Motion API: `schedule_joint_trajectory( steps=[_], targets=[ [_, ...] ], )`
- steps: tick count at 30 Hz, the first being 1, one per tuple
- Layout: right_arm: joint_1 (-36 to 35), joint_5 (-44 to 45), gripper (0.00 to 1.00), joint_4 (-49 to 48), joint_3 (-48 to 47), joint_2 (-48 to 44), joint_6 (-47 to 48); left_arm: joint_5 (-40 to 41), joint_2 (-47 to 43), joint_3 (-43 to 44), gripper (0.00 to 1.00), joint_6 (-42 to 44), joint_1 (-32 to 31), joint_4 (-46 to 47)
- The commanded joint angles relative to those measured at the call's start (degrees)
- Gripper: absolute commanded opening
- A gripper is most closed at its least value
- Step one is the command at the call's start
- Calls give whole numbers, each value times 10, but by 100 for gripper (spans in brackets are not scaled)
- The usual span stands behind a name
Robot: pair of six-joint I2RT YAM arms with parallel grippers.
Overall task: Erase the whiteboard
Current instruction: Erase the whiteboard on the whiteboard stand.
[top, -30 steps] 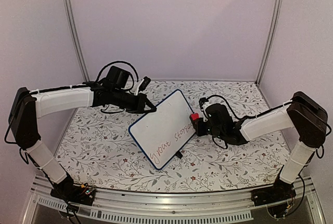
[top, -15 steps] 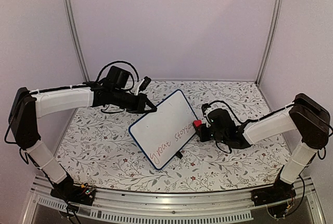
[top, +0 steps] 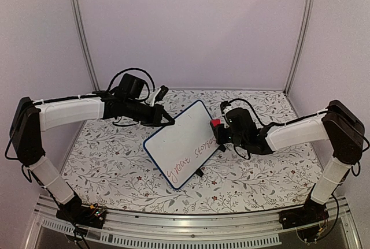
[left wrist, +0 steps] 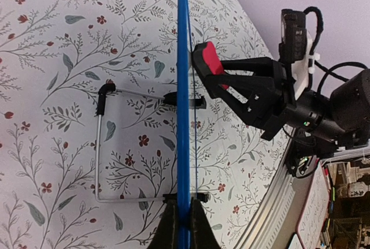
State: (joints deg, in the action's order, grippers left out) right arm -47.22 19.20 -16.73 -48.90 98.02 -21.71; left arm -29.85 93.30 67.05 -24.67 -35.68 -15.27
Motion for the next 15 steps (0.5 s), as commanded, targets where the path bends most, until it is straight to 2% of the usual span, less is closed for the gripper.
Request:
schedule_joint_trajectory(
  steps=[1, 15],
  targets=[
    [5, 5, 22, 10, -26, 18, 11, -29, 8, 3, 0, 19, -18, 7],
    [6, -13, 22, -11, 44, 9, -27, -31, 8, 3, 0, 18, -19, 7]
  ],
)
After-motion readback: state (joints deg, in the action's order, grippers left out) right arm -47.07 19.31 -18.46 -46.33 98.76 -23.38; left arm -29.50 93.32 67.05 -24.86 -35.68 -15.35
